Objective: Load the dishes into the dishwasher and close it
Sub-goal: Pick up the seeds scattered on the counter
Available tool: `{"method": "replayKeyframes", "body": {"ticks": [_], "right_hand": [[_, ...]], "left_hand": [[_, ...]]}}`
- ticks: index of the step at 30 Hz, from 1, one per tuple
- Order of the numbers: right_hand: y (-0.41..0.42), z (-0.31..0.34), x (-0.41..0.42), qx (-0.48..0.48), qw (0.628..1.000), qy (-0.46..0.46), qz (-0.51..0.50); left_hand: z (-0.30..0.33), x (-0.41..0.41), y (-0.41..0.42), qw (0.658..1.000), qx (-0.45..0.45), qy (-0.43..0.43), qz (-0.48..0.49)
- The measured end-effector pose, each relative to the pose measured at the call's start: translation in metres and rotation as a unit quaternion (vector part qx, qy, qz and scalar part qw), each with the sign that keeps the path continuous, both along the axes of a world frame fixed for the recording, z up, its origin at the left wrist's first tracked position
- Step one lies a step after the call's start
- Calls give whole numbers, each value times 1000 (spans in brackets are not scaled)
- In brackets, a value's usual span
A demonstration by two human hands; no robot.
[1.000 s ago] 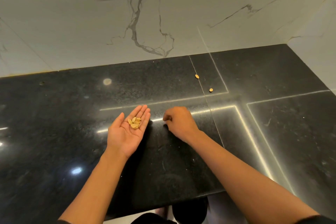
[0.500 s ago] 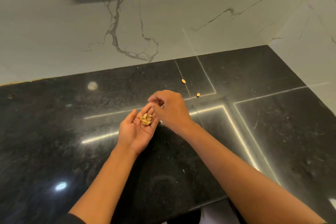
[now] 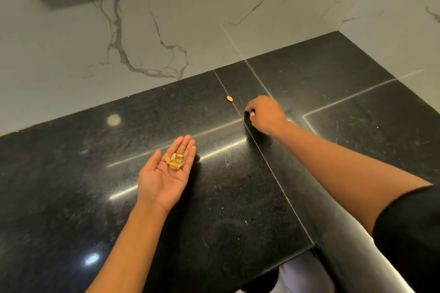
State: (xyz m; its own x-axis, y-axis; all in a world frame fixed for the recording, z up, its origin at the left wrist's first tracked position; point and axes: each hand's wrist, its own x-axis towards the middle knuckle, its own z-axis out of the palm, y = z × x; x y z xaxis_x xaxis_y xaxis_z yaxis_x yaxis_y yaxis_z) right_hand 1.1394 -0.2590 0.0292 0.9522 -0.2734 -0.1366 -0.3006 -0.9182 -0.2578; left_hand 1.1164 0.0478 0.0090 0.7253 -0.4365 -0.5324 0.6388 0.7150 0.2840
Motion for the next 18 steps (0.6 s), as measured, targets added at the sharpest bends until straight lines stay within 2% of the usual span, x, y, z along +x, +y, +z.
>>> {"method": "replayKeyframes", "body": {"ticks": [9, 13, 18], "right_hand": [[1, -13, -7, 12, 998, -57, -30], [15, -10, -11, 96, 990, -100, -27], [62, 12, -14, 224, 958, -175, 36]], "left_hand": [[-4, 0, -7, 1000, 3, 17, -5], [-2, 2, -22, 1000, -2, 20, -22], [6, 9, -46, 999, -15, 19, -35]]}}
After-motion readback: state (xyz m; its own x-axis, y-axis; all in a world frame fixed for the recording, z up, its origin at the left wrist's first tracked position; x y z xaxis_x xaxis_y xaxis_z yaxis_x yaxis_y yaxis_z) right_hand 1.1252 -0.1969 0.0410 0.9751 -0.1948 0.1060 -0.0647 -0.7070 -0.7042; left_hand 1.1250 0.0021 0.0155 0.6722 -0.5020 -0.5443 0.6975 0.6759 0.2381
